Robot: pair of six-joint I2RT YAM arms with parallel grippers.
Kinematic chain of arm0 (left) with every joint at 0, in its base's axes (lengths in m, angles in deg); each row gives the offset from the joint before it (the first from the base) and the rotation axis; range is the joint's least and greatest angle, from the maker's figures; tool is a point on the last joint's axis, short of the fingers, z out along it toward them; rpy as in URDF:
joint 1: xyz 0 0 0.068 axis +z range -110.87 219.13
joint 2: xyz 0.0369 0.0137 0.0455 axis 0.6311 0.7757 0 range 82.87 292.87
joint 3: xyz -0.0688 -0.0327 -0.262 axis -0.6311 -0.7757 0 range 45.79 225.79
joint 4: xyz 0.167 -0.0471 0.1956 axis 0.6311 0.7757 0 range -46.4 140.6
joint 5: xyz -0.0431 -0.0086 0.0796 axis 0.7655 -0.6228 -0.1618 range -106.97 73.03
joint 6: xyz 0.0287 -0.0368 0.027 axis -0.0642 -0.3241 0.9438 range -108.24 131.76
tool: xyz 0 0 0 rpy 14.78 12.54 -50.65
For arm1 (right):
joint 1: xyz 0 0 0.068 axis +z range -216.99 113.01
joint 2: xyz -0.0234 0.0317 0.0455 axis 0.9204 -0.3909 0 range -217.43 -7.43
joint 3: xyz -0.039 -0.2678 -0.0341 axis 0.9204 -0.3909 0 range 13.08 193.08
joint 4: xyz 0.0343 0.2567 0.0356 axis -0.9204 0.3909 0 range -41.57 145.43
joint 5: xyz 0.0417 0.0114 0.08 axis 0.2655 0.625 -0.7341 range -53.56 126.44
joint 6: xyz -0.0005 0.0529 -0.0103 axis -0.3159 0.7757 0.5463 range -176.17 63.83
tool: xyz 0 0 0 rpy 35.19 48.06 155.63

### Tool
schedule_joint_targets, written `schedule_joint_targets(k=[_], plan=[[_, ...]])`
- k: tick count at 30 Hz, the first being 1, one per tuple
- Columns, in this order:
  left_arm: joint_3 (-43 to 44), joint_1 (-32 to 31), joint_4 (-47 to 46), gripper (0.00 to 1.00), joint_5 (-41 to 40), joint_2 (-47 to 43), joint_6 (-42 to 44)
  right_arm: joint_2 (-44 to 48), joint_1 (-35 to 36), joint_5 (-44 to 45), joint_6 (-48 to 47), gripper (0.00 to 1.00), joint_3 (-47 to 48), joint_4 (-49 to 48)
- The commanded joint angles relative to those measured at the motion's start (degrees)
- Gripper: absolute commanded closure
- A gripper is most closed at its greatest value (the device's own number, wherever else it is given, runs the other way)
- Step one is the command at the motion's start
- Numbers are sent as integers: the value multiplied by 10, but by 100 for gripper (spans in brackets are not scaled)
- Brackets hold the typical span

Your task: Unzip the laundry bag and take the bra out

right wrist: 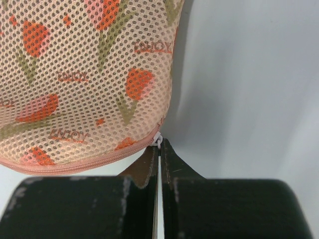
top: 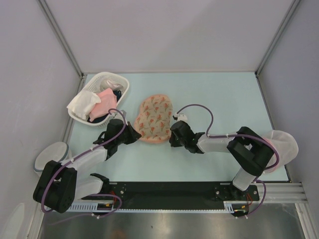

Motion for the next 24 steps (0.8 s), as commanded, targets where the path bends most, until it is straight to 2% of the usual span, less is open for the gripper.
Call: schedule_joint_targets(k=[1,9,11,12,14,15,17,18,21,24], plan=[[16,12,14,100,-31,-14,29,-23,-22,40,-22,100,-12,66],[2,5,3,100,-17,-25,4,6,-22,11,-37,100,0,77],[-10,-4,-17,100,-13,-21,-8,30,-12,13,-44,96,-10,77],[-14,-7,-28,100,-7,-12,-23,56,-8,14,-46,87,-13,77],[-17,-13,-48,100,1,0,-37,80,2,18,-56,75,-14,101],[-17,-15,-54,100,1,7,-39,108,5,21,-61,64,-14,116],[-16,-17,-58,100,1,18,-45,137,24,40,-75,49,-18,131],[-16,-17,-61,100,0,19,-49,153,31,48,-80,35,-21,146],[-20,-24,-61,100,-12,5,-57,217,51,82,-91,22,-22,184],[-34,-46,-61,100,-40,-27,-68,274,50,103,-93,16,-20,218]])
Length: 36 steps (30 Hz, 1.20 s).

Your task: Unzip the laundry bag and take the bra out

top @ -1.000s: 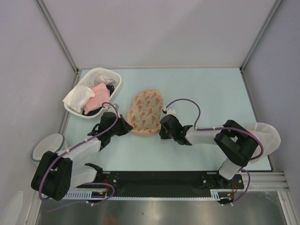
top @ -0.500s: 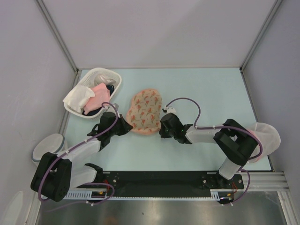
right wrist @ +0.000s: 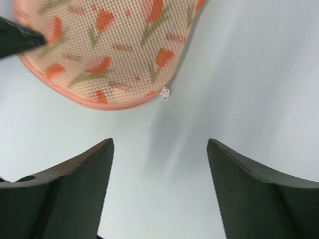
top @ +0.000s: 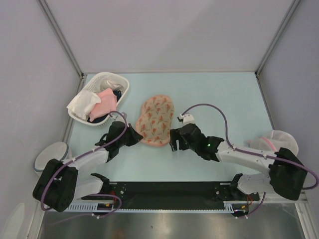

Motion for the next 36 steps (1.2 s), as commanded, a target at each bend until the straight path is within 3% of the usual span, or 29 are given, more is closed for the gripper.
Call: schedule_joint_targets(k=[1,4,6,7,9,10,13,15,22,25,30,36], plan=[[-21,-34,-28,100,-35,-49,-30,73,-1,59,-21,16,2,66],[-43,-57,-34,91,-43,-84,-56,106,-16,61,-18,14,6,81],[-55,-75,-36,77,-53,-108,-65,118,-19,59,-19,13,6,78],[-58,-92,-35,62,-55,-114,-67,122,-21,58,-25,13,6,76],[-59,-106,-27,44,-56,-129,-65,124,-20,53,-29,12,9,68],[-52,-111,-17,28,-56,-133,-61,124,-19,49,-33,12,15,67],[-22,-111,56,7,-92,-155,-36,115,-12,41,-43,12,35,63],[-4,-111,120,0,-143,-185,-8,104,-6,37,-50,12,48,59],[116,-82,283,0,-241,-231,93,22,34,-4,-80,12,119,27],[135,-56,298,0,-186,-238,78,-37,62,-24,-99,13,163,9],[215,-9,372,0,-163,-243,116,-125,99,-45,-122,15,241,-8],[303,-4,458,0,-326,-247,203,-224,102,-64,-118,23,286,-38]])
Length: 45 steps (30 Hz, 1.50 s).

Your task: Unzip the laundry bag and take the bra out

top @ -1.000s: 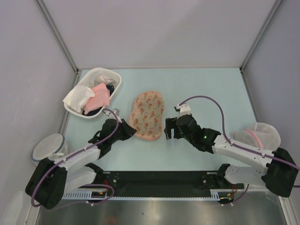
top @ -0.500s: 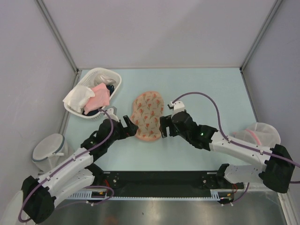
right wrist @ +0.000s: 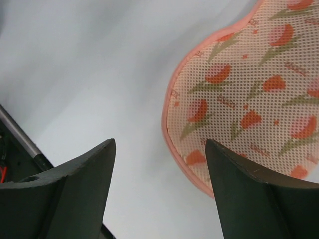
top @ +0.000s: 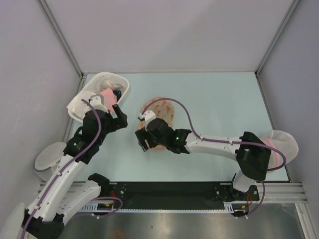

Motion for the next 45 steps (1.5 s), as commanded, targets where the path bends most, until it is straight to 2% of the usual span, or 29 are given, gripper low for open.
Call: schedule_joint_targets(k=[1,3,8,11,25,45], plan=[[46,6,56,0,-126,-16,89,-54,0,-13,-12,26,48,-41],[39,6,54,0,-158,-22,97,-86,1,-5,-12,28,62,-41],[5,11,35,0,-161,-35,85,-141,-2,34,-9,34,104,-32],[-2,14,36,0,-190,-37,92,-160,-11,43,2,38,118,-26],[-12,19,41,0,-189,-52,88,-219,-39,18,18,50,153,-1],[-13,23,42,0,-186,-58,88,-243,-32,-2,11,50,187,24]])
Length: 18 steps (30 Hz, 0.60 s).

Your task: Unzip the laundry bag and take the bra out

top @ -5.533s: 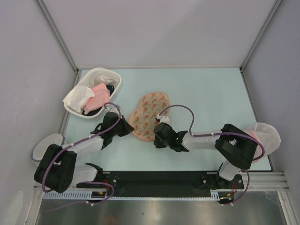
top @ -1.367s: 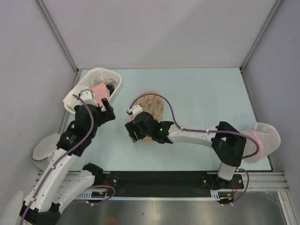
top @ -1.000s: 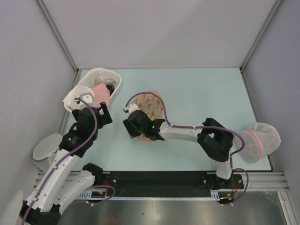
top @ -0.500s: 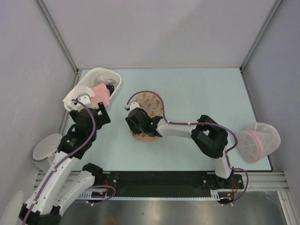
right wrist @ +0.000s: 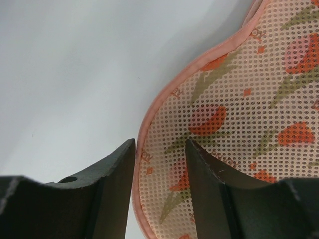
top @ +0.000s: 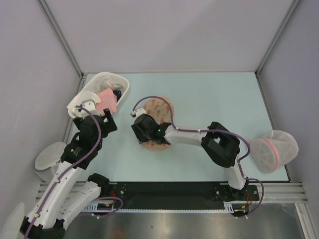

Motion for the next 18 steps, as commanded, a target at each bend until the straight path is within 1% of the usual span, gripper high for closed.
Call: schedule_joint_targets(k=[1,4,6,7,8,10,11,13,14,17,18], plan=[[-2,6,0,0,-6,-6,11,-15,4,-4,-5,51,33,12],[-3,7,0,0,-5,-7,11,-28,8,3,-5,51,48,27],[-4,7,0,0,-5,-9,11,-30,9,11,-3,53,55,39],[-4,7,0,0,-5,-9,11,-32,10,11,-1,55,56,41],[-3,7,-1,1,-5,-10,11,-32,10,12,-3,63,57,43],[-4,7,0,0,-5,-10,11,-32,11,12,-5,72,58,45],[-4,7,0,1,-5,-10,11,-34,11,11,-5,80,59,45],[-4,7,-1,0,-5,-10,11,-34,11,8,-5,85,60,46],[-4,7,0,0,-5,-10,11,-34,11,5,-5,90,62,46],[-4,7,-1,0,-5,-11,11,-30,11,-1,-5,100,62,48],[-4,7,0,0,-5,-11,11,-28,11,-3,-3,100,61,47]])
